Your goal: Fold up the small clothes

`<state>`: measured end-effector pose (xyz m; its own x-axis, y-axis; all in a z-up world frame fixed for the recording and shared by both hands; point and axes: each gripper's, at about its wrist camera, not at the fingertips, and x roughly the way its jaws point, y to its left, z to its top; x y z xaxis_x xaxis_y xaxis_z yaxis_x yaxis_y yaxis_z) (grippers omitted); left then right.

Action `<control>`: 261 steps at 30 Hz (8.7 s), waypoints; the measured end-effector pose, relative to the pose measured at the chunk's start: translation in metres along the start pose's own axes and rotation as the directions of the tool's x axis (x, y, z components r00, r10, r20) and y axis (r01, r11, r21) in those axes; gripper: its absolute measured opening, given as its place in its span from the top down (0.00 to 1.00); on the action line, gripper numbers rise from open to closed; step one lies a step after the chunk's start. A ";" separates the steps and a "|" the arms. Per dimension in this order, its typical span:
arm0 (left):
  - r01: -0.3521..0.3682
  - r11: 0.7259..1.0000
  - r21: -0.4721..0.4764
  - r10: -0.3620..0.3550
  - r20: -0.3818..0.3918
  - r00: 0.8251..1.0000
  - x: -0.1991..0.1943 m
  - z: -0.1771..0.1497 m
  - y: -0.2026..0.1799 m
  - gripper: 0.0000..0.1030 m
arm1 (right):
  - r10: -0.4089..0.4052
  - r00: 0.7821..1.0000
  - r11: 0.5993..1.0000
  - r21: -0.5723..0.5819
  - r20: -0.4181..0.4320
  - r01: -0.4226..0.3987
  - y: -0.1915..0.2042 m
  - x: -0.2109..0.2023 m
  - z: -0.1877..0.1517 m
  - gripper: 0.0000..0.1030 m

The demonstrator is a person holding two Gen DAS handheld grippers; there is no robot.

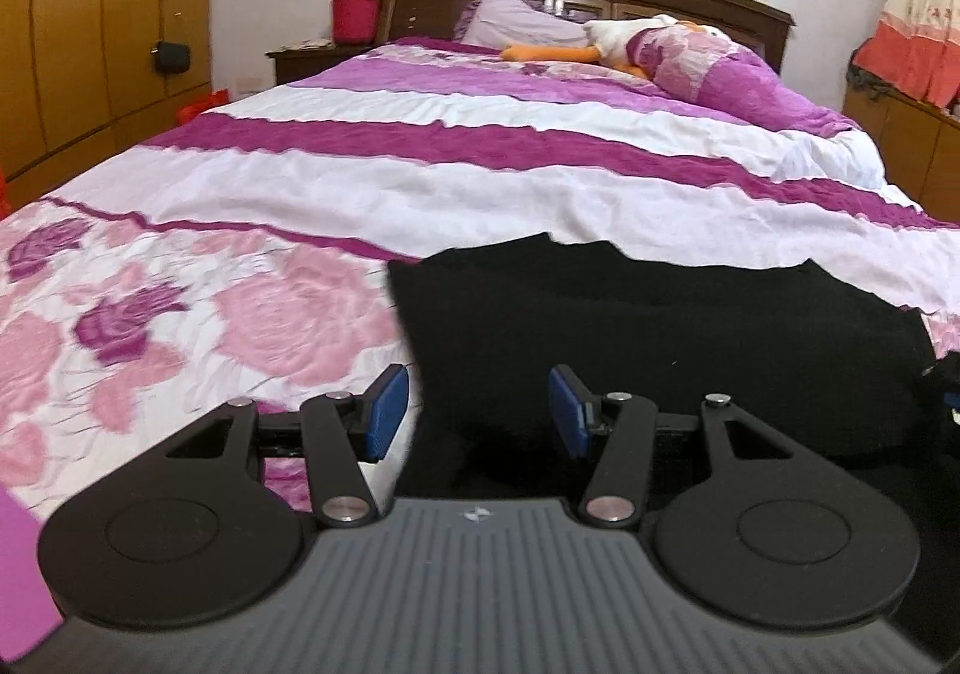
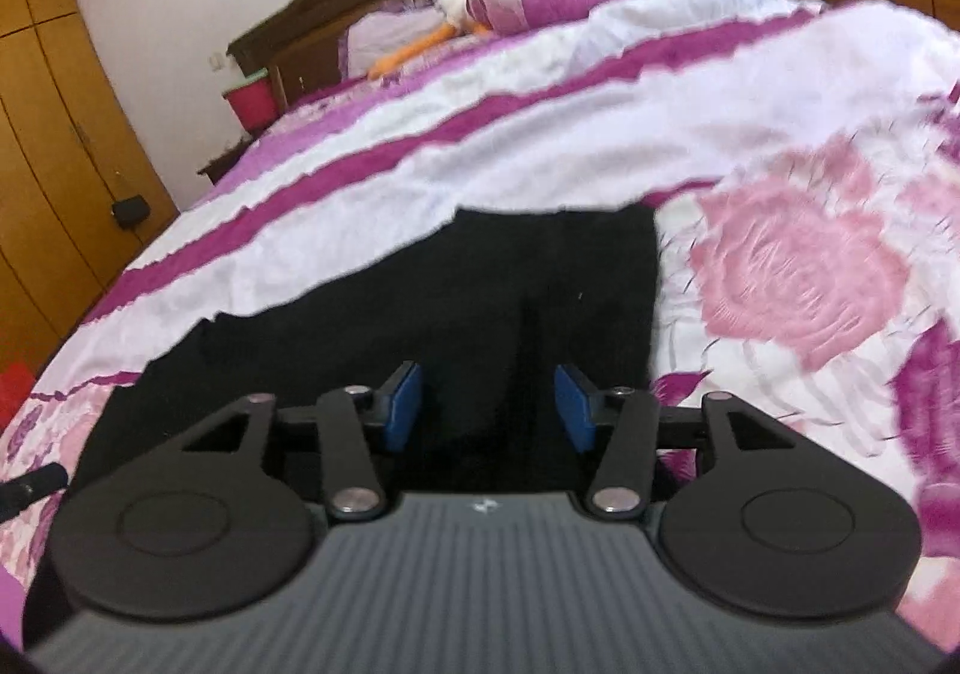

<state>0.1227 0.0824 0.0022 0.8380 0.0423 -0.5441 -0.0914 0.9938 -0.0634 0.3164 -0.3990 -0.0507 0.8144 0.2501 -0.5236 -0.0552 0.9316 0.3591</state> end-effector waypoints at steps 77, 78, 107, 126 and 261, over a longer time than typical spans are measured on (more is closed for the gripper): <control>0.206 0.978 0.030 -0.192 -0.258 0.947 -0.164 -0.156 0.029 0.38 | 0.005 0.986 0.984 -0.175 -0.167 -0.035 -0.023 -0.212 -0.160 0.47; 0.212 0.977 0.030 -0.197 -0.256 0.946 -0.165 -0.157 0.028 0.39 | 0.005 0.986 0.983 -0.180 -0.168 -0.036 -0.022 -0.213 -0.160 0.47; 0.303 0.952 -0.032 -0.300 -0.262 0.917 -0.149 -0.167 0.009 0.43 | 0.086 0.989 0.974 -0.201 -0.118 -0.109 -0.023 -0.210 -0.170 0.50; 0.345 0.913 -0.217 -0.378 -0.132 0.916 -0.169 -0.130 0.037 0.94 | 0.274 0.962 0.962 0.009 0.004 -0.274 -0.030 -0.228 -0.142 0.91; 0.116 0.991 -0.064 -0.121 -0.065 0.991 0.168 0.039 -0.006 0.49 | 0.036 0.998 0.999 -0.026 0.055 -0.034 -0.019 0.084 0.030 0.62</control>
<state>0.2852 0.0873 -0.0563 0.8058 -0.0847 -0.5861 -0.0275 0.9833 -0.1799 0.4033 -0.4039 -0.0780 0.8425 0.2683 -0.4672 -0.0979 0.9289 0.3571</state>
